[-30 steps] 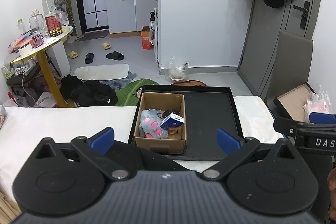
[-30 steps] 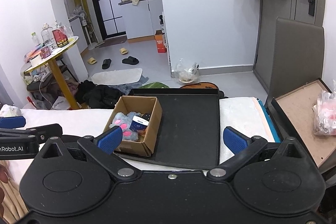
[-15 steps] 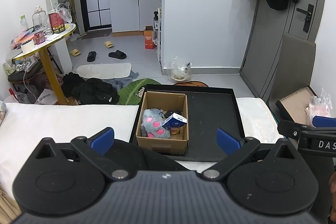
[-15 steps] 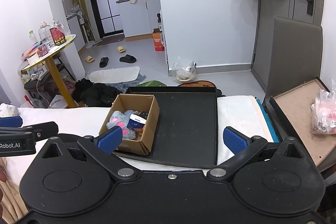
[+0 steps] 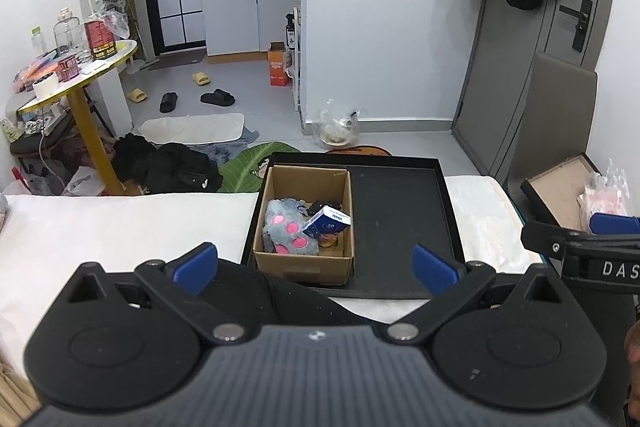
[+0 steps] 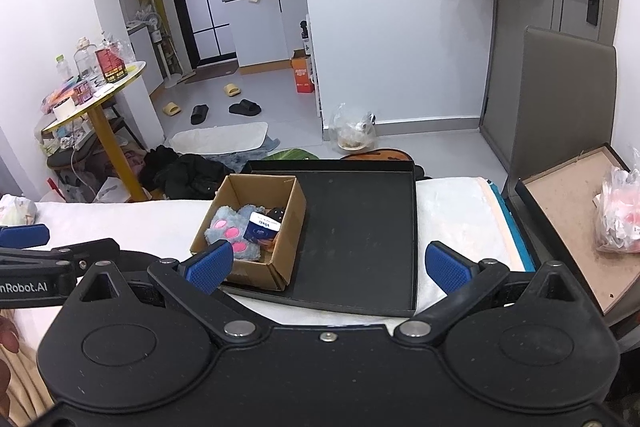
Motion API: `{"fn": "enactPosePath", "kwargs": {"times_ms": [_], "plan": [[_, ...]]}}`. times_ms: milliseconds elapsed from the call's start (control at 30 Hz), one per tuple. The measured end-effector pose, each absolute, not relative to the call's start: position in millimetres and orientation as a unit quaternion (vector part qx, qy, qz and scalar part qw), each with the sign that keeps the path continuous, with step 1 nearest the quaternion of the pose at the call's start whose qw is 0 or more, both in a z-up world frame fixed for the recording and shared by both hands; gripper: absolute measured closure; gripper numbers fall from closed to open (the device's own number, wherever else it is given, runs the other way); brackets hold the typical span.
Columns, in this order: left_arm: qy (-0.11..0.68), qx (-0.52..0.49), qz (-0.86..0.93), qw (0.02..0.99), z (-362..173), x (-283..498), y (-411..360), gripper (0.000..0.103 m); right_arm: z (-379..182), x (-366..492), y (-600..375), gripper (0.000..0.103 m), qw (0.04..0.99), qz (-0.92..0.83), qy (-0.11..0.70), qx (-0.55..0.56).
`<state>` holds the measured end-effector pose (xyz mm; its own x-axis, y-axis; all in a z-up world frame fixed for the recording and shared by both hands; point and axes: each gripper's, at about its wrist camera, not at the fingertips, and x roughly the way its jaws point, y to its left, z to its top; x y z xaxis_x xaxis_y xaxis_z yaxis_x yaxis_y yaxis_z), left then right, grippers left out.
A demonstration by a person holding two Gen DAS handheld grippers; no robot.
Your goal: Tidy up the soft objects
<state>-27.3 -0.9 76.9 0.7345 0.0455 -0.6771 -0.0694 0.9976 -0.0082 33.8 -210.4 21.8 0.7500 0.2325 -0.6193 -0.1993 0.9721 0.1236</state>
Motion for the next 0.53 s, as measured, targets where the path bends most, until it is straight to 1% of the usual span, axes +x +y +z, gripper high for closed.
{"fn": "enactPosePath", "kwargs": {"times_ms": [533], "plan": [[0.368,-0.017,0.033,0.929,71.4,-22.1,1.9,0.000,19.3,35.9,-210.6,0.000,0.931,0.119,0.343,0.019]]}}
